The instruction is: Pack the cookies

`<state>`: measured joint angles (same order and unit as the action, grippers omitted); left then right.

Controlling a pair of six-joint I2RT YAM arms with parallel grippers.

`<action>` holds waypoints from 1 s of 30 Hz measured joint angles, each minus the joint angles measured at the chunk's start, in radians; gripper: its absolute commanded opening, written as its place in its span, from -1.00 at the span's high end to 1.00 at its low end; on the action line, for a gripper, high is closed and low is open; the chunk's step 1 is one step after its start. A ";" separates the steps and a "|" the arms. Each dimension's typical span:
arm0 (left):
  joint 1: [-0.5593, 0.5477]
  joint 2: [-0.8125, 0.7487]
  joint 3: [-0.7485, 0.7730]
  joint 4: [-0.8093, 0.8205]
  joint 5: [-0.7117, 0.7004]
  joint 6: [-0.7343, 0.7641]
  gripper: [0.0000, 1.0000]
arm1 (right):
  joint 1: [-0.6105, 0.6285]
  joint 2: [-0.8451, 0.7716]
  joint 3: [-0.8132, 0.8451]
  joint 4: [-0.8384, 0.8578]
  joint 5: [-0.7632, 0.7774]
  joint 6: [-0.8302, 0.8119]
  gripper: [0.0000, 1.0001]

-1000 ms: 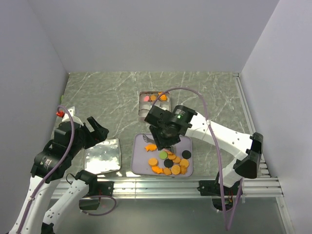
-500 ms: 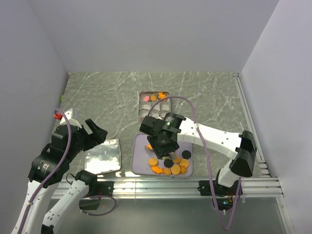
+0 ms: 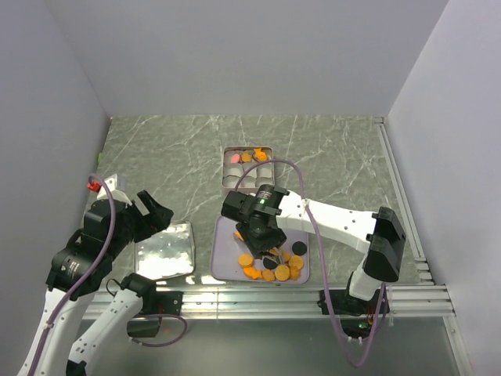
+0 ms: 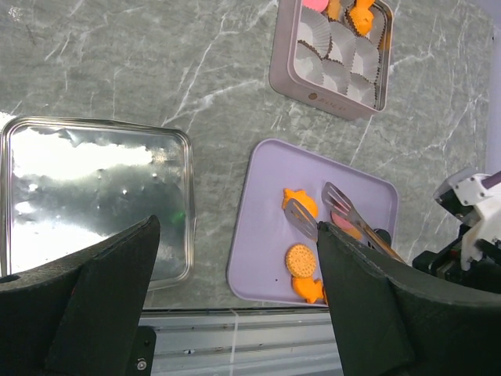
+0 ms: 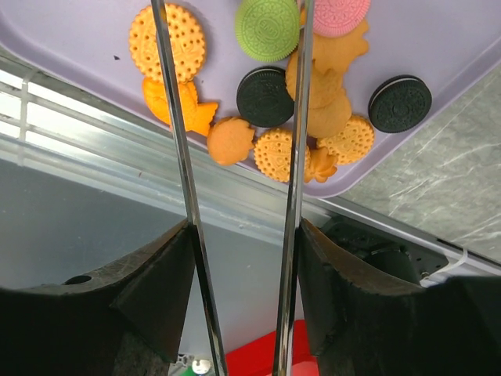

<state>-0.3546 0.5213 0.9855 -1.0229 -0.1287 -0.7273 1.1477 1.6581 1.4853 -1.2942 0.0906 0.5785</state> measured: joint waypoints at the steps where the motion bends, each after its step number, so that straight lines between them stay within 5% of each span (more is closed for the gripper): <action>1: 0.000 -0.001 0.000 0.000 0.000 -0.001 -0.75 | 0.000 0.005 0.000 0.000 0.000 0.000 -0.17; 12: 0.000 -0.037 0.000 -0.036 0.000 -0.037 -0.75 | 0.000 0.018 0.000 0.000 0.002 -0.019 0.25; 20: 0.000 -0.047 -0.001 -0.045 -0.001 -0.054 -0.73 | 0.000 0.018 0.023 -0.021 0.029 -0.006 0.29; 30: 0.000 -0.046 0.013 -0.066 -0.014 -0.054 -0.74 | -0.048 0.048 0.329 -0.052 0.084 0.008 0.30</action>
<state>-0.3546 0.4751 0.9985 -1.0885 -0.1425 -0.7811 1.0996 1.7065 1.8145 -1.3460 0.1749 0.5865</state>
